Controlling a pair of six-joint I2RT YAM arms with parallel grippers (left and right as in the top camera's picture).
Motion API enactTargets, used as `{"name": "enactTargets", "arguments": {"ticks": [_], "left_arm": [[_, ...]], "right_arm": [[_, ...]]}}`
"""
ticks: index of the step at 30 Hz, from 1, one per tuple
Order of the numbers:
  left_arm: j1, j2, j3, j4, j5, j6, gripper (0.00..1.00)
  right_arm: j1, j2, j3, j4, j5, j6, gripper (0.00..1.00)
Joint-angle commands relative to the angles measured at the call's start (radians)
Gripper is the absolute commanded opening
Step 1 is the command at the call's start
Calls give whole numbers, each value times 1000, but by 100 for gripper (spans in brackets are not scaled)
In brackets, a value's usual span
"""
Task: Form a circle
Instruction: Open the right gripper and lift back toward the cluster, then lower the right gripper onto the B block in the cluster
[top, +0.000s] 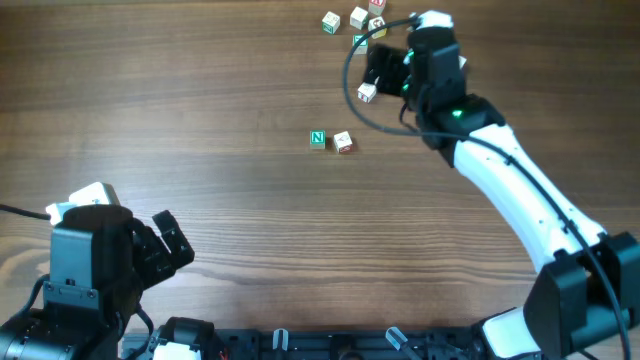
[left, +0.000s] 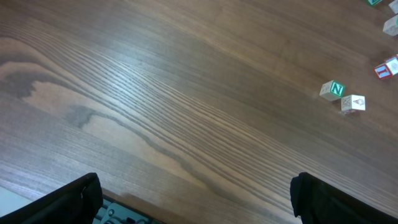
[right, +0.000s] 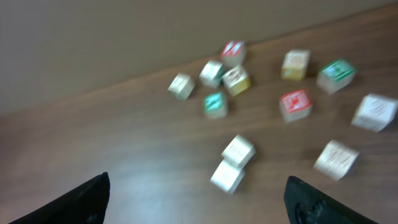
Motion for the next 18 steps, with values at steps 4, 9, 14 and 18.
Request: {"name": "enactTargets", "arguments": {"ticks": [4,9,14,18], "left_arm": [[6,-2,-5,3,-16,-13,100],[6,-2,-5,3,-16,-13,100],[6,-2,-5,3,-16,-13,100],[6,-2,-5,3,-16,-13,100]], "right_arm": [[-69,200,121,76,12,-3,93],[-105,437,418,-43,-3,-51,94],[-135,637,736,-166,2,-77,94],[-164,705,821,-156,2,-51,94]]}}
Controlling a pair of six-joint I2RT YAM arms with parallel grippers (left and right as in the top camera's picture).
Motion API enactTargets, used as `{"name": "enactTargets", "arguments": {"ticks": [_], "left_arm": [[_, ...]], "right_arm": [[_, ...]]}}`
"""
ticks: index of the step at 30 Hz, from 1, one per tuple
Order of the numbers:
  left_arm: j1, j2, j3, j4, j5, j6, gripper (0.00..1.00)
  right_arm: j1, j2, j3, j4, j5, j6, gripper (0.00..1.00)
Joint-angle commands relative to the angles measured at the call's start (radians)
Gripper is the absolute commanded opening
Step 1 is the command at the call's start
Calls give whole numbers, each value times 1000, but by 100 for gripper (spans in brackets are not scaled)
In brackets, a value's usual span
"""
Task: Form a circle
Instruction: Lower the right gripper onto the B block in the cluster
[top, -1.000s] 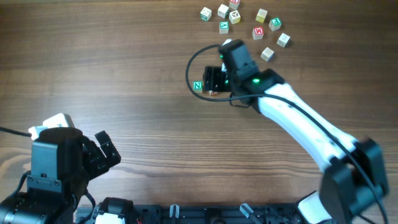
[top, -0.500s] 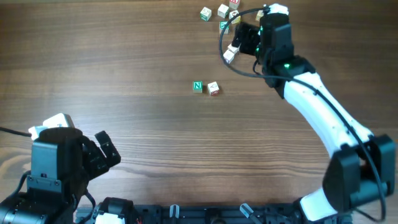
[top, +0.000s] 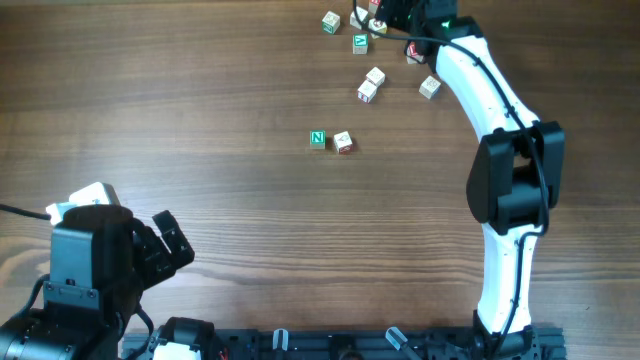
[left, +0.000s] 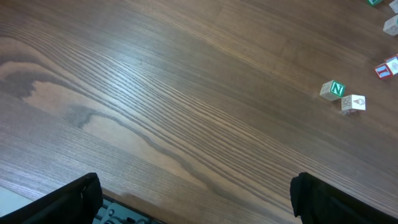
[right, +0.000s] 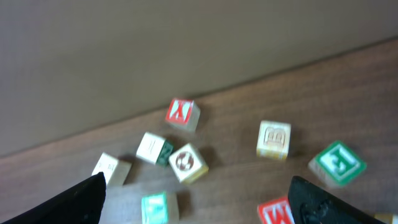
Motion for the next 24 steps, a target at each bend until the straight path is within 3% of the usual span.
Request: {"name": "enactTargets", "arguments": {"ticks": [1,21,24], "left_arm": [[6,-2,-5,3,-16,-13,100],[6,-2,-5,3,-16,-13,100],[6,-2,-5,3,-16,-13,100]], "right_arm": [[-28,59,74,18,2,4,94],[-59,290,75,165,-11,189,92],[-59,298,75,180,-13,189,89]]}}
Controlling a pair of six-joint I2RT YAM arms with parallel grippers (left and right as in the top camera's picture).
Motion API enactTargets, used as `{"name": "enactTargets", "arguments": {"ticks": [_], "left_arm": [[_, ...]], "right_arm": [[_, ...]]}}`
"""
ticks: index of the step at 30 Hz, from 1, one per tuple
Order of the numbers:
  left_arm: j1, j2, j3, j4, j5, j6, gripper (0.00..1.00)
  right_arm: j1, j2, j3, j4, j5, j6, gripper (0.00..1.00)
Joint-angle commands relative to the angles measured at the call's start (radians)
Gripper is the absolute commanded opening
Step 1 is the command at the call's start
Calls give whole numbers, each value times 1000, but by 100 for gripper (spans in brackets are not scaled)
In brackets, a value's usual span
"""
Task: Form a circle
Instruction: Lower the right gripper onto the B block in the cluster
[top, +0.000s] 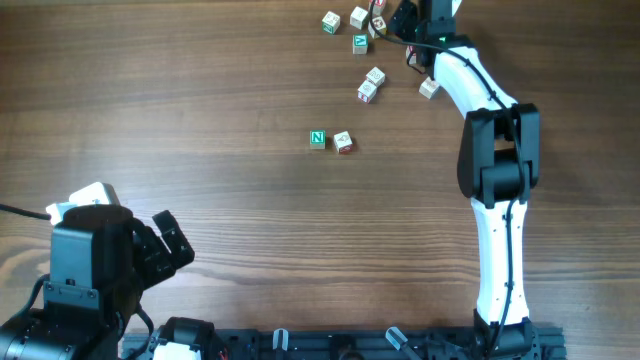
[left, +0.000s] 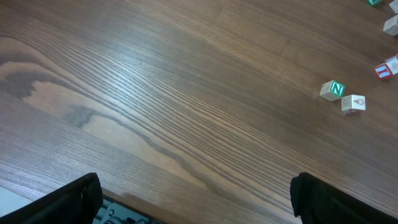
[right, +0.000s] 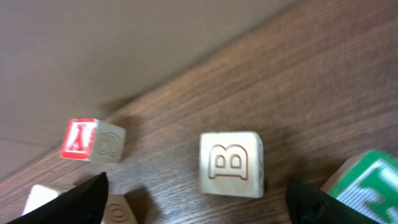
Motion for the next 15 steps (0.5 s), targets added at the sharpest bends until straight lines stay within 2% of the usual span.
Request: {"name": "enactTargets", "arguments": {"ticks": [1,3,4,6,7,10,15], "left_arm": [[6,-2,-5,2,-16,-13,100],[6,-2,-5,2,-16,-13,100],[6,-2,-5,3,-16,-13,100],[6,-2,-5,2,-16,-13,100],[6,-2,-5,2,-16,-13,100],[6,-2,-5,2,-16,-13,100],[6,-2,-5,2,-16,-13,100]], "right_arm": [[0,37,20,23,-9,23,86],[-3,37,20,36,-5,23,81],[-5,38,20,37,-5,23,76],[-5,41,20,35,6,22,60],[-5,43,20,35,6,19,57],[-10,44,20,18,6,5,56],[-22,44,20,-10,8,-17,43]]}}
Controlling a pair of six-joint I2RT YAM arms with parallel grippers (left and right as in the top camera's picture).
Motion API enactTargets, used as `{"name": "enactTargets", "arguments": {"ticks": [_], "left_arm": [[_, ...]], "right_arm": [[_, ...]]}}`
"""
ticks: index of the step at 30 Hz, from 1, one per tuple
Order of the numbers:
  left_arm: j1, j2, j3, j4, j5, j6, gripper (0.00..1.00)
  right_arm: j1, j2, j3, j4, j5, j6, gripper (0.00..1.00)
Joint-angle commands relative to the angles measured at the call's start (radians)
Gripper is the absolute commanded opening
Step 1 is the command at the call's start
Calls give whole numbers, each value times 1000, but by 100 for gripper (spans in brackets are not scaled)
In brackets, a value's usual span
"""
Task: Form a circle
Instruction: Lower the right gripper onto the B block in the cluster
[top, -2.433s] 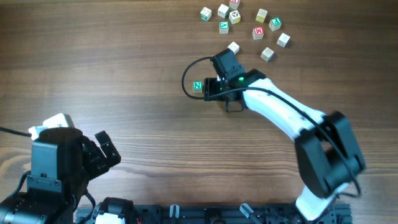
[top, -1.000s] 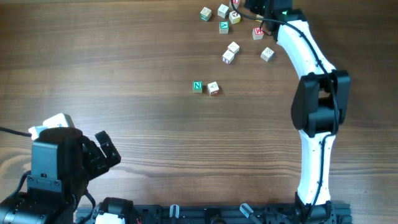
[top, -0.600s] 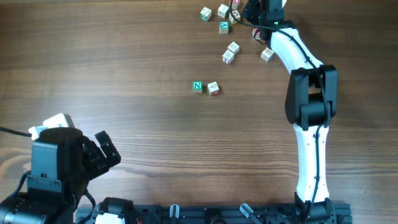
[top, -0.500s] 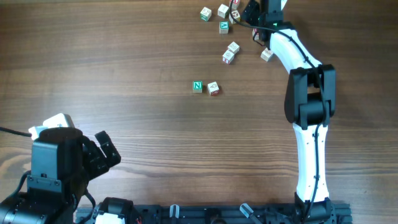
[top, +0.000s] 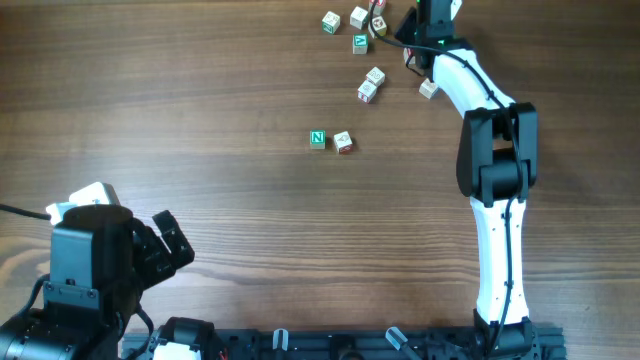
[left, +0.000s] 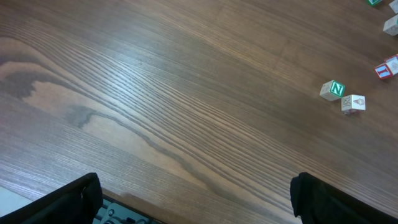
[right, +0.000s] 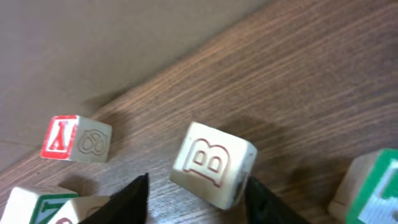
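Observation:
Small wooden letter blocks lie scattered at the far side of the table. My right gripper (right: 196, 199) sits low among the far cluster (top: 355, 20), its jaws narrowed around a cream B block (right: 212, 163) that stands tilted. The right finger touches the block's corner; the left finger (right: 134, 199) stands just apart from it. A red Y block (right: 76, 138) lies to the left and a green block (right: 376, 186) to the right. My left gripper (left: 196, 199) is open over bare wood at the near left, holding nothing.
A green N block (top: 317, 139) and a cream block (top: 343, 142) lie together mid-table; both also show in the left wrist view, the N block (left: 333, 90) far right. Two stacked-looking blocks (top: 370, 85) and a single block (top: 428, 89) lie nearer the cluster. The table's far edge runs just behind the cluster.
My right gripper's jaws have narrowed around the B block, and the block now sits turned and tilted instead of square. The left arm has not moved.
My right gripper was open, back from the far cluster with many blocks in its view. Then it was nearer, with the Y, B and green blocks ahead. Then it stood wide open right over the B block, and now its jaws flank that block closely.

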Motion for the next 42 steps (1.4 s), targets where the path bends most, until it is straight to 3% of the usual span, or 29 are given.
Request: {"name": "enactTargets", "arguments": {"ticks": [1,4,12,15,18,29,34,42], "left_arm": [[6,-2,-5,3,-16,-13,100],[6,-2,-5,2,-16,-13,100],[6,-2,-5,2,-16,-13,100],[6,-2,-5,2,-16,-13,100],[6,-2,-5,2,-16,-13,100],[6,-2,-5,2,-16,-13,100],[6,-2,-5,2,-16,-13,100],[6,-2,-5,2,-16,-13,100]], "right_arm": [[-18,30,20,-15,5,-27,41],[-19,30,43,-59,6,-54,33],[-19,21,184,-186,7,-146,25],[-19,20,205,-191,19,-142,60],[-19,32,204,-186,82,-111,68],[-18,110,204,-85,43,-4,68],[-19,117,204,-68,14,-173,71],[-25,117,204,-122,18,-304,52]]}}
